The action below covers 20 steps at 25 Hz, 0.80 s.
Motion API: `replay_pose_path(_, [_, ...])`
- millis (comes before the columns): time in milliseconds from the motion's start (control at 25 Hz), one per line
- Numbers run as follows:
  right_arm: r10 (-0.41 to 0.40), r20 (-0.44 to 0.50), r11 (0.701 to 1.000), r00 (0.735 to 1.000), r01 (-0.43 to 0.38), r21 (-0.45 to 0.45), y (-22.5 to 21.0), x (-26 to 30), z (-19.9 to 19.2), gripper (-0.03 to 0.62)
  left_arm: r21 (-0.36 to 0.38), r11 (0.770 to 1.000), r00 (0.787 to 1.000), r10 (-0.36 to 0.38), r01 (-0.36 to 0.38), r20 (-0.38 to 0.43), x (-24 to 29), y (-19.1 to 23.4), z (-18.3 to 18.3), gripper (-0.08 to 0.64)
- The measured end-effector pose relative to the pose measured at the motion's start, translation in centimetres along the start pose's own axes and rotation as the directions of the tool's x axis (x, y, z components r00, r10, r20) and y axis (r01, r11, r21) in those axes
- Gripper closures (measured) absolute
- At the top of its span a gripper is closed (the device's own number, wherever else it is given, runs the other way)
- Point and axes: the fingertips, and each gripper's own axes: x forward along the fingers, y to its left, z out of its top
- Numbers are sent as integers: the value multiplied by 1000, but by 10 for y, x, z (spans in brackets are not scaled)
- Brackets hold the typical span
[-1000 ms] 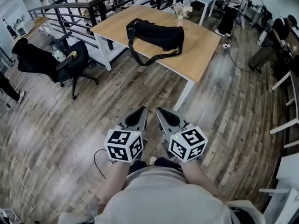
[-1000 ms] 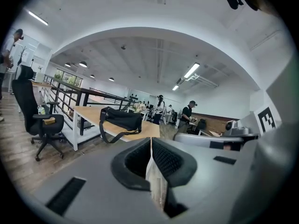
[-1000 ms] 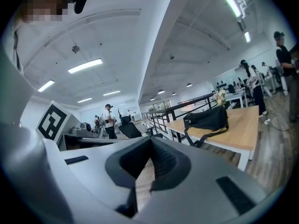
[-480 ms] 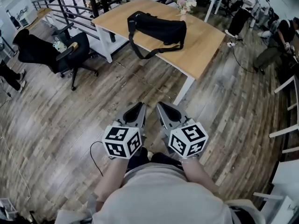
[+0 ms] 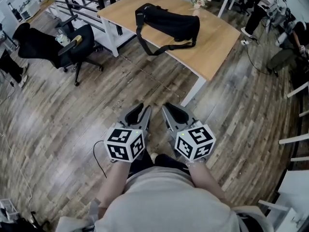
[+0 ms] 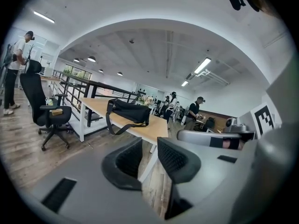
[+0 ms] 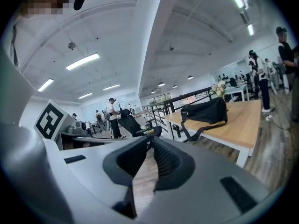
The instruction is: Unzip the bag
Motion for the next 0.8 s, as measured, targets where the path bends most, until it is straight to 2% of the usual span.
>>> replay_pose_path(160, [5,-7,1000,1000,-5,11,-11,31,4,507,6,1000,1000,-8,8,-15,24,23,9,466])
replay_pose_path(440, [1,-5,1000,1000,-1,0,-33,103,39,465,-11,999,1000,-31,31,3,70,79,54,467])
replay_pose_path(800, [-34,-6,999,999,34,-14,-49,194,78,459,0,998,998,-62,62,14,123,154,113,467])
